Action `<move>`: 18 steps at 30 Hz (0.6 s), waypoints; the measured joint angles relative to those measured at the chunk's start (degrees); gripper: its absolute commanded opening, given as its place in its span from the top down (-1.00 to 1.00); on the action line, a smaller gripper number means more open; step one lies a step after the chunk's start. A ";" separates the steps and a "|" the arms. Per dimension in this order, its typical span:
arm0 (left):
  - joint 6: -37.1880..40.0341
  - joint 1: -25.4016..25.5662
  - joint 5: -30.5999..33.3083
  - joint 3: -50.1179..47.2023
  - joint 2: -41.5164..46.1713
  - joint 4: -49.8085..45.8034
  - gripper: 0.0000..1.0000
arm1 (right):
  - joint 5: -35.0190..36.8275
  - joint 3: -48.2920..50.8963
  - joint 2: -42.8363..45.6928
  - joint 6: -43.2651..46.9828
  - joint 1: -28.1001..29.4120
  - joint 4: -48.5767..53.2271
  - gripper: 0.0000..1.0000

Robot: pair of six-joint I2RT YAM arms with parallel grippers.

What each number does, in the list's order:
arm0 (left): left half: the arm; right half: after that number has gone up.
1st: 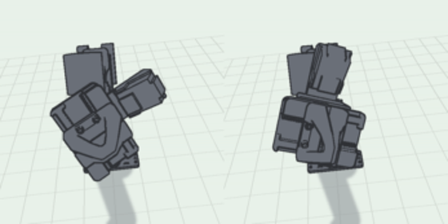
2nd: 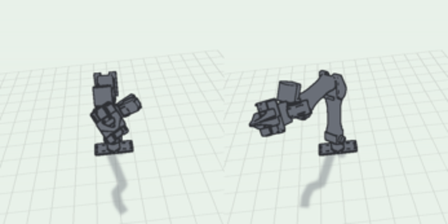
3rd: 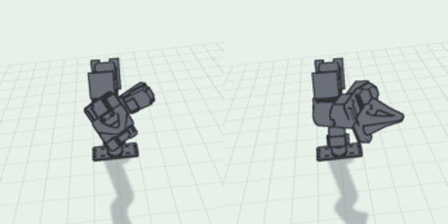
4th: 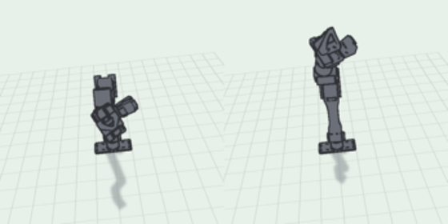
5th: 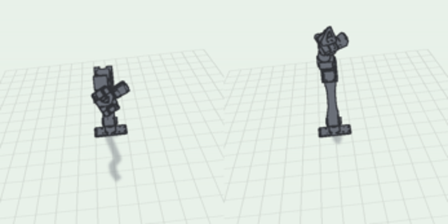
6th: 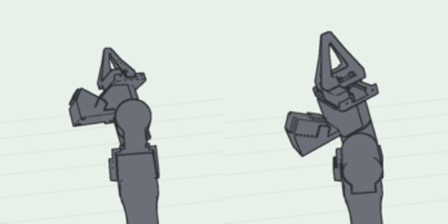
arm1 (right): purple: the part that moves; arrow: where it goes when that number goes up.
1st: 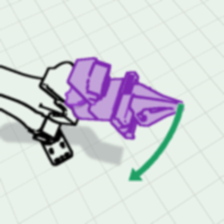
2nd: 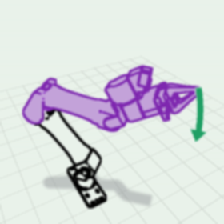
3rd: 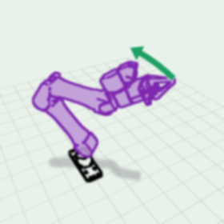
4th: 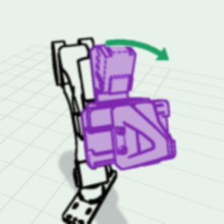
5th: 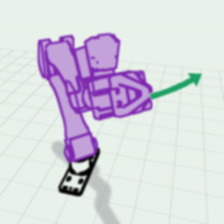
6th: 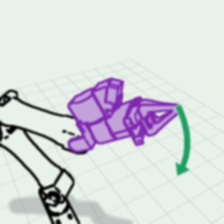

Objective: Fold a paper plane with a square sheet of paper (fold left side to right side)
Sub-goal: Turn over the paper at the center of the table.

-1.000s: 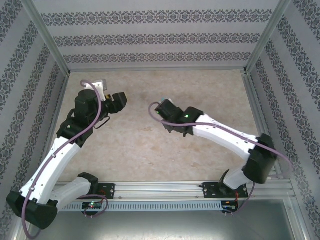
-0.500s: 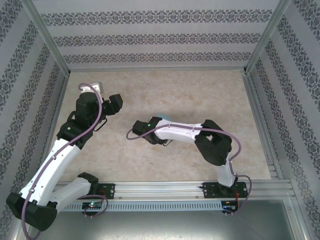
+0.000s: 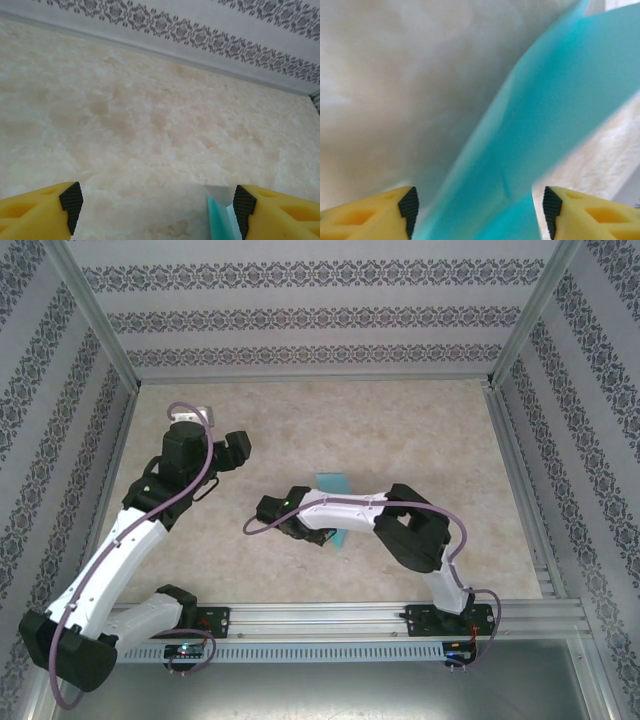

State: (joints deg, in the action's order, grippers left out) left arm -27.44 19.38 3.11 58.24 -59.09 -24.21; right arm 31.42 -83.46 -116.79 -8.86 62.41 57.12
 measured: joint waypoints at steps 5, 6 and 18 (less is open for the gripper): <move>-1.99 -0.26 -3.50 0.00 -4.22 0.04 -0.67 | -8.37 6.45 12.07 -0.85 0.00 -4.59 -0.72; -2.47 -0.37 -4.74 -0.17 -5.20 0.46 -0.67 | -9.77 8.07 15.10 -1.22 0.00 -5.97 -0.75; -8.26 0.26 -25.99 -4.66 -20.57 13.14 -0.50 | -24.37 31.80 48.15 -8.81 -17.29 -24.37 -0.95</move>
State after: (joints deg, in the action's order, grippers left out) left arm -35.70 19.64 -22.87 53.58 -79.66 -11.07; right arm 7.05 -51.66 -68.64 -17.67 45.12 32.75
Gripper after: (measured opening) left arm 0.762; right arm 0.976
